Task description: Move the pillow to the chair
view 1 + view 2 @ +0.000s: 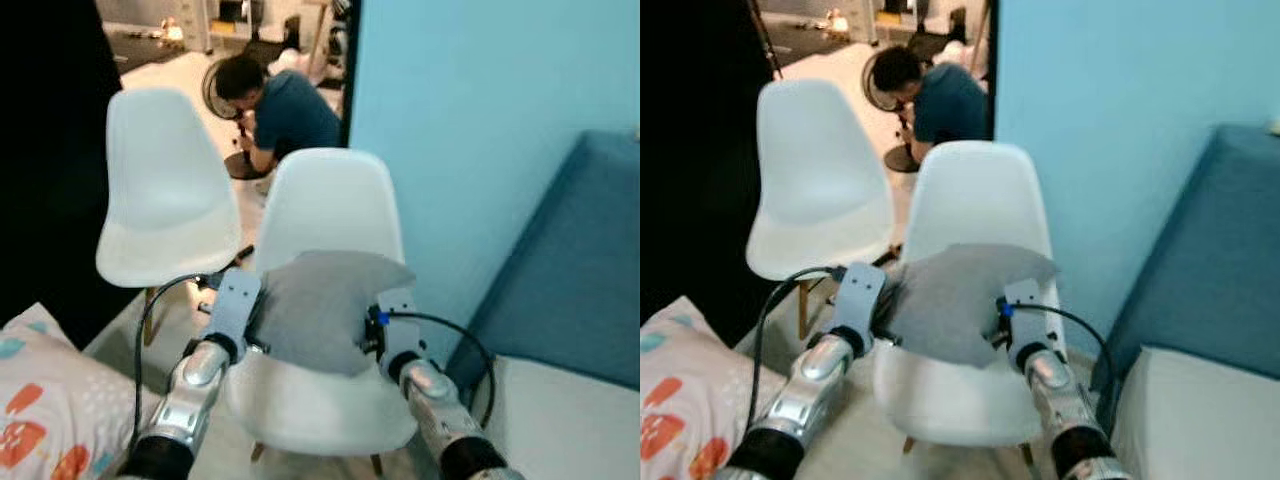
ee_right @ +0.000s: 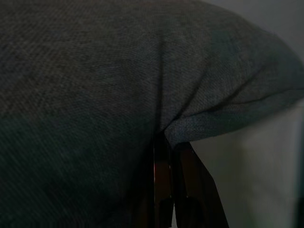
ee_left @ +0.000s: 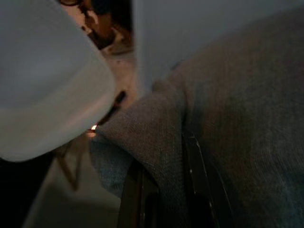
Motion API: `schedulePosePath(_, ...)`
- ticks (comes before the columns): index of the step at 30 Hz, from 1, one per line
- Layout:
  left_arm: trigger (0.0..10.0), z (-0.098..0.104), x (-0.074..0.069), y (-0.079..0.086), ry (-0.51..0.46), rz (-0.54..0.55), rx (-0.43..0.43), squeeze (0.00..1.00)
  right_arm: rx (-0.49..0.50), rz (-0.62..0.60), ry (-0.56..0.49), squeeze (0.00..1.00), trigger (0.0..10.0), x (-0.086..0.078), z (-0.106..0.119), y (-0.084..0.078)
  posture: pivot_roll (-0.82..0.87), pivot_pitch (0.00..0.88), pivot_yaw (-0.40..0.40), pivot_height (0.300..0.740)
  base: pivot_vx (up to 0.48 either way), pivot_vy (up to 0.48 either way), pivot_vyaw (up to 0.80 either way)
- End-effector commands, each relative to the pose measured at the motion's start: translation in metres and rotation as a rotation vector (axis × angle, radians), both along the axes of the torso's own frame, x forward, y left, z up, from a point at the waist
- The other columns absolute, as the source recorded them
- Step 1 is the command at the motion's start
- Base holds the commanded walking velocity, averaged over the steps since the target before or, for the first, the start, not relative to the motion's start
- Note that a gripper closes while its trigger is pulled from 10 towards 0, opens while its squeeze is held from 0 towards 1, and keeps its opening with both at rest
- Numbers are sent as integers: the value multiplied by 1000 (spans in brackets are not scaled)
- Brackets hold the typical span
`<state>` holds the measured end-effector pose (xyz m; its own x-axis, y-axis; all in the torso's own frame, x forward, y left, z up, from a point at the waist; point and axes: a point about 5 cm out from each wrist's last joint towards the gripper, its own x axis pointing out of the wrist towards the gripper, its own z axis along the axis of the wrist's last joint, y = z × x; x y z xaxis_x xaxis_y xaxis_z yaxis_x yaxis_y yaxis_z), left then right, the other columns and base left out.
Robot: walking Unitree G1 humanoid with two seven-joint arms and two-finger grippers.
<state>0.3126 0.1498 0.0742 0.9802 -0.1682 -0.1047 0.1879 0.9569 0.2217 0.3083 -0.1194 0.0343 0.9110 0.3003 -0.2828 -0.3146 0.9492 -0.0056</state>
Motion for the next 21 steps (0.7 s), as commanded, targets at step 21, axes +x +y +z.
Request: schedulePosePath(21, 10000, 4, 0, -14, -26, -65, 24, 0, -6, -64, -44, 0, 10000, 1, 5, -16, -29, 55, 7, 740, 23, 0, 0)
